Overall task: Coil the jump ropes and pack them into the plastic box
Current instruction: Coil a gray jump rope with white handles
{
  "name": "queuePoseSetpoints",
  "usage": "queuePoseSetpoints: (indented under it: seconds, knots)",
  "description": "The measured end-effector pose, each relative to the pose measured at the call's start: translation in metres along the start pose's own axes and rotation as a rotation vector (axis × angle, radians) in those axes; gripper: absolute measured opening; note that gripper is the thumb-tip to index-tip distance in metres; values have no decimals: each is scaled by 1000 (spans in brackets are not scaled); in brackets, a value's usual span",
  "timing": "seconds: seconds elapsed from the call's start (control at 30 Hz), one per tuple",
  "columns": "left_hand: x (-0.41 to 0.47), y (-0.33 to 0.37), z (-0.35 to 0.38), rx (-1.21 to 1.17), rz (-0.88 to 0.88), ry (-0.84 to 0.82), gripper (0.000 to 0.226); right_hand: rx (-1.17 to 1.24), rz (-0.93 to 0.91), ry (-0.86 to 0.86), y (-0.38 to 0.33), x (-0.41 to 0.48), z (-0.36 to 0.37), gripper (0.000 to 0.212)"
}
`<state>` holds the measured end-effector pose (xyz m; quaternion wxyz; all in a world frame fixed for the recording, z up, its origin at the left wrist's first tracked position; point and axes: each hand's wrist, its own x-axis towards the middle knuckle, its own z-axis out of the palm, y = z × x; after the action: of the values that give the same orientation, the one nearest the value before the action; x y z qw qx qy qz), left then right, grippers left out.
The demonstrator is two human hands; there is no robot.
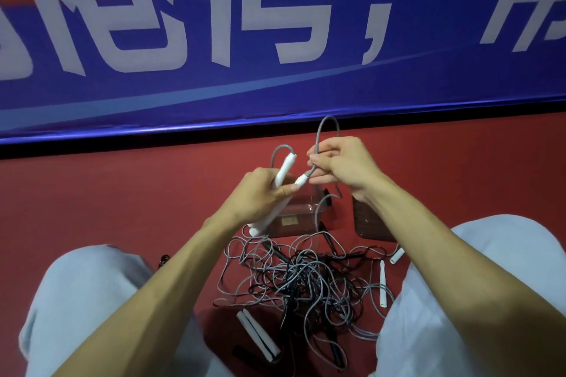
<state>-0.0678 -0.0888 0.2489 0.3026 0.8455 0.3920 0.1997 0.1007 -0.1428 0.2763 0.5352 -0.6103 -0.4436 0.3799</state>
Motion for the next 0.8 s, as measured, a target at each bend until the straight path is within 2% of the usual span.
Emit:
queuePoseSetpoints:
  seconds: [0.17, 0.27, 0.33, 0.37, 0.4, 0.5, 0.53, 0.6, 0.7, 0.8]
  knots:
    - [-1, 5, -2, 76, -21, -49, 39, 203, 20, 17, -2, 1, 1, 6]
    - [-1, 6, -3, 143, 7, -44, 39, 276, 45, -7, -1, 2, 2, 3]
    - [-1, 2, -6, 182, 20, -61, 36, 292, 70, -16, -1, 3, 2, 8]
    - [-2, 1, -8, 225, 28, -75, 35, 238, 74, -6, -1, 2, 2, 12]
    - [-3, 0, -9, 288, 34, -87, 34, 83, 49, 25, -1, 1, 1, 19]
    - [-7, 0, -11, 468, 53, -65, 26, -621, -159, 238, 0, 0, -2, 42]
    - [-8, 1, -12, 515, 73, -44, 23, -699, -222, 306, 1, -1, -1, 44]
    - [-9, -1, -14, 598, 129, 5, 19, -668, -351, 340, 1, -2, 2, 40]
    - [-9, -2, -17, 662, 193, 77, 18, -591, -499, 123, 5, 0, 7, 27]
    - [-9, -1, -18, 675, 203, 125, 14, -584, -411, -128, 8, 2, 6, 29]
